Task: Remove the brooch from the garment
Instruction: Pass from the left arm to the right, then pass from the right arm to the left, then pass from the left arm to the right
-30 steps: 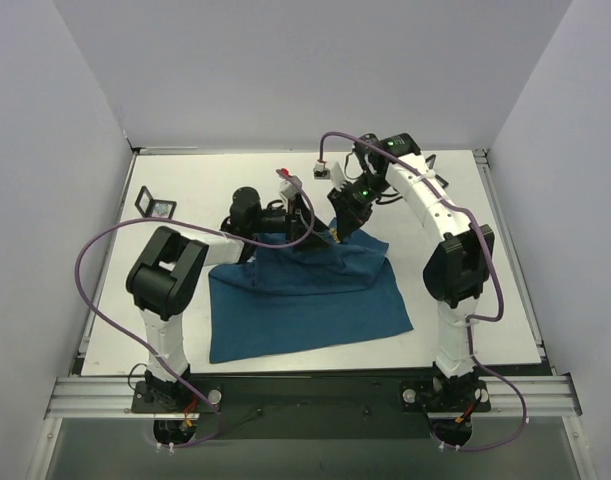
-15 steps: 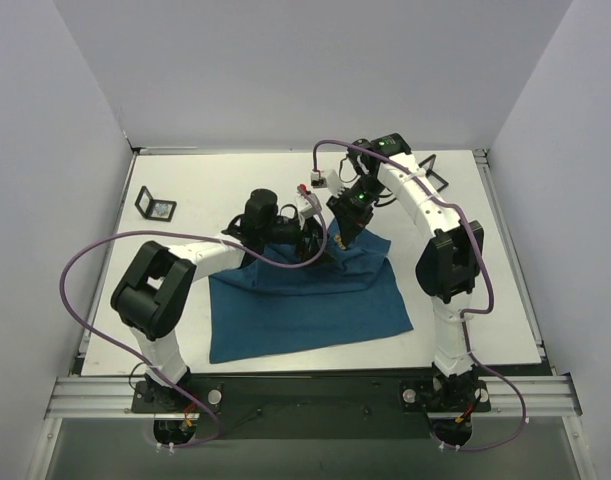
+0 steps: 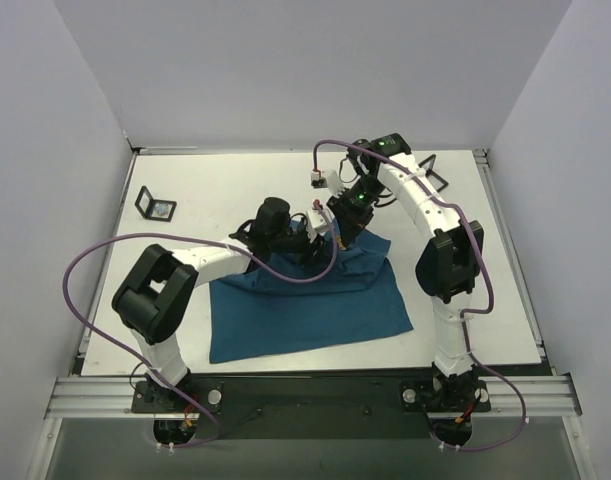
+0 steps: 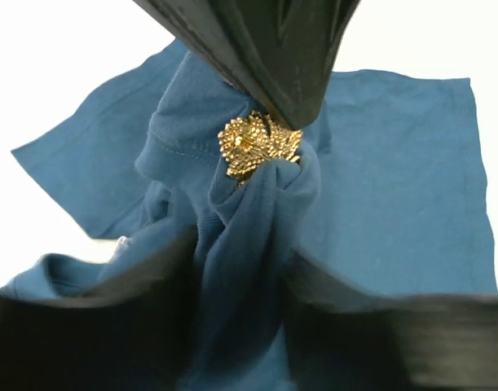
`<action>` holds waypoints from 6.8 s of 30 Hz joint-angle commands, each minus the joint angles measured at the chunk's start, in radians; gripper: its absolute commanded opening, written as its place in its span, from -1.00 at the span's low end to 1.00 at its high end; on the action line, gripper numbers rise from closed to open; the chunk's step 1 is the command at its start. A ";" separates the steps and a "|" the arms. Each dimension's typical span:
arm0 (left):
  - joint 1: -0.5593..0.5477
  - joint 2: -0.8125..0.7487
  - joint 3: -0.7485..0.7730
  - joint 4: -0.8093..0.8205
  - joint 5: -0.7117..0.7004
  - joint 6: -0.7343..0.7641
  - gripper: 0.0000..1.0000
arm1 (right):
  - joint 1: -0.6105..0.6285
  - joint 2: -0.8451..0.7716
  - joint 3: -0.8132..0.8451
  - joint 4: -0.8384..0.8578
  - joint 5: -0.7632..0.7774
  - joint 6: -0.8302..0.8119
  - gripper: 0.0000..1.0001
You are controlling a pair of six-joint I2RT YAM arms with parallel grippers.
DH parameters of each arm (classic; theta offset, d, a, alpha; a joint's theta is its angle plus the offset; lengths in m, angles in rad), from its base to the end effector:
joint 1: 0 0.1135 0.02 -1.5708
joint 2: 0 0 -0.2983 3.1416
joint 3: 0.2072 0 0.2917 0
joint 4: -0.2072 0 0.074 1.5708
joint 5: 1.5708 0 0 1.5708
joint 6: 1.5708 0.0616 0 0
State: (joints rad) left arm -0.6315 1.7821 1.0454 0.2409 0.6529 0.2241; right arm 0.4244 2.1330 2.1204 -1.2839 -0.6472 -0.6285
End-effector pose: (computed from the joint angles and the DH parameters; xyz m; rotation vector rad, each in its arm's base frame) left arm 0.3350 -0.2914 0.1993 1.2210 1.6854 -0.9224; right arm 0.4390 0.2391 0.3038 -1.4548 2.2563 0.8570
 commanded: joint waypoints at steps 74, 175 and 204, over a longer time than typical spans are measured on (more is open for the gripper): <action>0.016 0.039 0.002 0.200 0.382 -0.345 0.48 | -0.081 -0.079 -0.399 -0.241 -0.358 -0.252 -1.00; 0.039 0.010 0.028 0.279 0.524 -0.508 -1.00 | -0.208 -0.442 -0.442 0.268 -0.056 0.203 1.00; 0.088 -0.035 0.039 0.319 0.510 -0.552 -1.00 | -0.158 -0.752 -0.904 0.919 -0.276 0.517 0.91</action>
State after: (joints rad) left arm -0.5575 1.7988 1.0824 0.4114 1.1366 -0.2577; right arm 0.2478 1.4773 1.2808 -0.4931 -0.7998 -0.1154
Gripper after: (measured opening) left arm 0.160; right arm 0.971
